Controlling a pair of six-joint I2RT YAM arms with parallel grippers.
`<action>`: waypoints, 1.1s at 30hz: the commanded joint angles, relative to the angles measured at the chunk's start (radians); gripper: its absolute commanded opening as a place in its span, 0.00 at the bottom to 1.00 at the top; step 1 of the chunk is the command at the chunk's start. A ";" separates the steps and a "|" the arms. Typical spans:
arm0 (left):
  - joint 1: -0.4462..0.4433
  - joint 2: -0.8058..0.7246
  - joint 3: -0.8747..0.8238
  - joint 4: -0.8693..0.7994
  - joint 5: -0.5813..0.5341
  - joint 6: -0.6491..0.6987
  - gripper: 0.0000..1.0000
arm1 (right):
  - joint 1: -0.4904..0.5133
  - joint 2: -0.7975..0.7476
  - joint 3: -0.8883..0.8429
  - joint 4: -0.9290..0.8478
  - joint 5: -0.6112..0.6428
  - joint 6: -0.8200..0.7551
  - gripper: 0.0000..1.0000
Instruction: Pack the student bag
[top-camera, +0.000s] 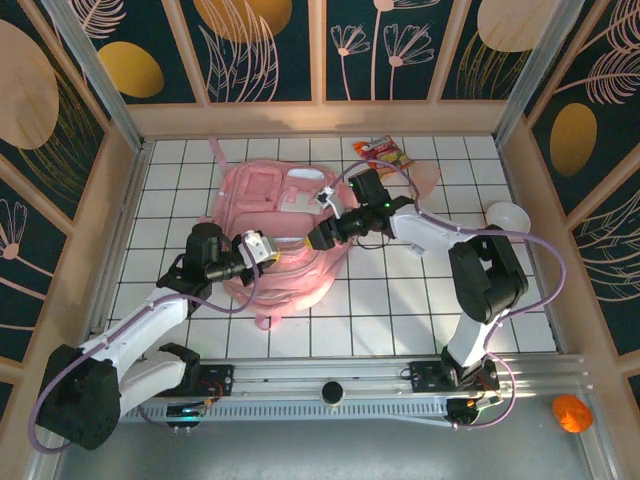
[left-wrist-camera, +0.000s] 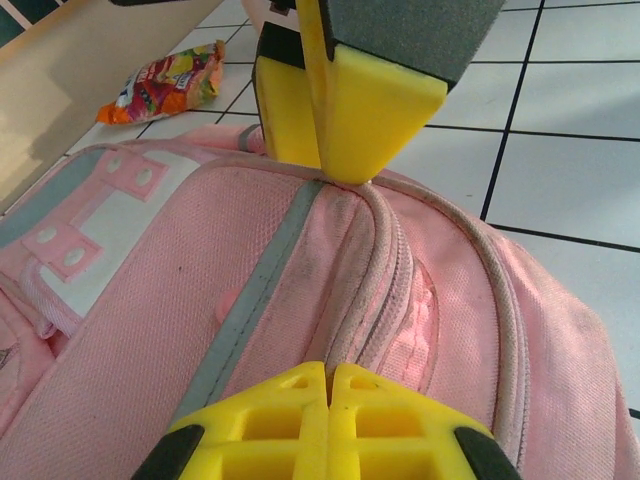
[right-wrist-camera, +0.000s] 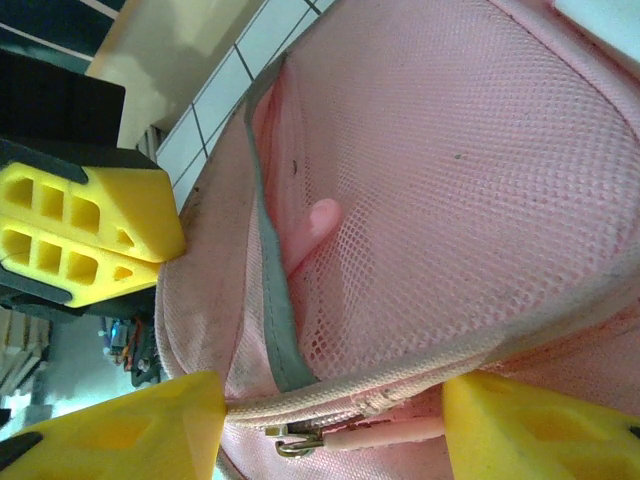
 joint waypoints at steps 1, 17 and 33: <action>0.006 0.002 0.067 0.105 0.032 0.004 0.00 | 0.047 -0.028 0.025 -0.102 0.016 -0.044 0.58; 0.023 0.016 0.115 0.098 0.029 0.006 0.00 | 0.058 -0.065 0.004 -0.083 0.022 -0.028 0.54; 0.025 0.034 0.149 0.114 0.048 0.000 0.00 | 0.077 -0.082 0.015 -0.102 0.239 -0.069 0.43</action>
